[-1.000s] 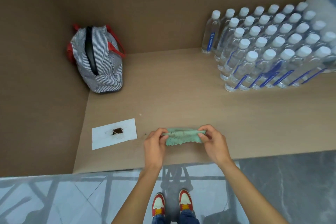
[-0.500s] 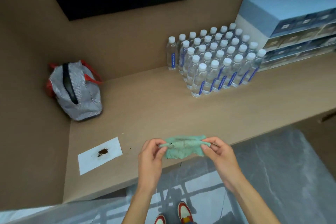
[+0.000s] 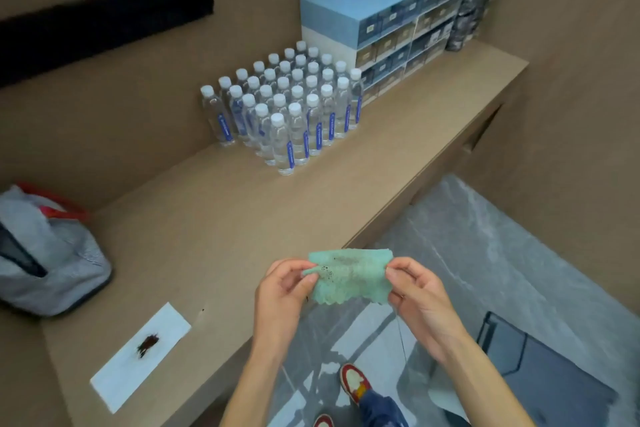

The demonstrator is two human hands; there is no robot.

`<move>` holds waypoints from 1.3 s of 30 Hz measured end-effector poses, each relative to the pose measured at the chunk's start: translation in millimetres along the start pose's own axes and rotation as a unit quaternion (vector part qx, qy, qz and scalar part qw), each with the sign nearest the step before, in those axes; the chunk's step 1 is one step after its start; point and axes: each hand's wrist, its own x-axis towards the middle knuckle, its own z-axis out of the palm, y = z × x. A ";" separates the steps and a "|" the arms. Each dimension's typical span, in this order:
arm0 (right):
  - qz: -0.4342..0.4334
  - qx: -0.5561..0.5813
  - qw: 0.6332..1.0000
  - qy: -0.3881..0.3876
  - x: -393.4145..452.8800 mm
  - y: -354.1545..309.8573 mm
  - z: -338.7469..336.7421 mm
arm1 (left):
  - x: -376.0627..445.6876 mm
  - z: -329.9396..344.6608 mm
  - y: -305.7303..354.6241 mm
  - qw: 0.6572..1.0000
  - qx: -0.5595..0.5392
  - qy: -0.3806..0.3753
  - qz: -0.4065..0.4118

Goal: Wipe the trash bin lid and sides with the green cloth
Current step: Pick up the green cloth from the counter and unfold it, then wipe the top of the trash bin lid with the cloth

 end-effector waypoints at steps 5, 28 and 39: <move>0.063 0.086 0.985 0.136 -41.4 14.2 -22.0 | -19.3 20.5 -11.3 0.993 0.037 -0.110 0.012; 0.027 0.273 0.939 0.208 -268.1 69.7 -256.0 | -180.9 229.6 -140.6 0.886 0.180 -0.427 0.021; 0.014 0.265 0.895 0.358 -278.8 175.7 -424.3 | -207.5 310.2 -311.5 0.897 0.257 -0.359 -0.007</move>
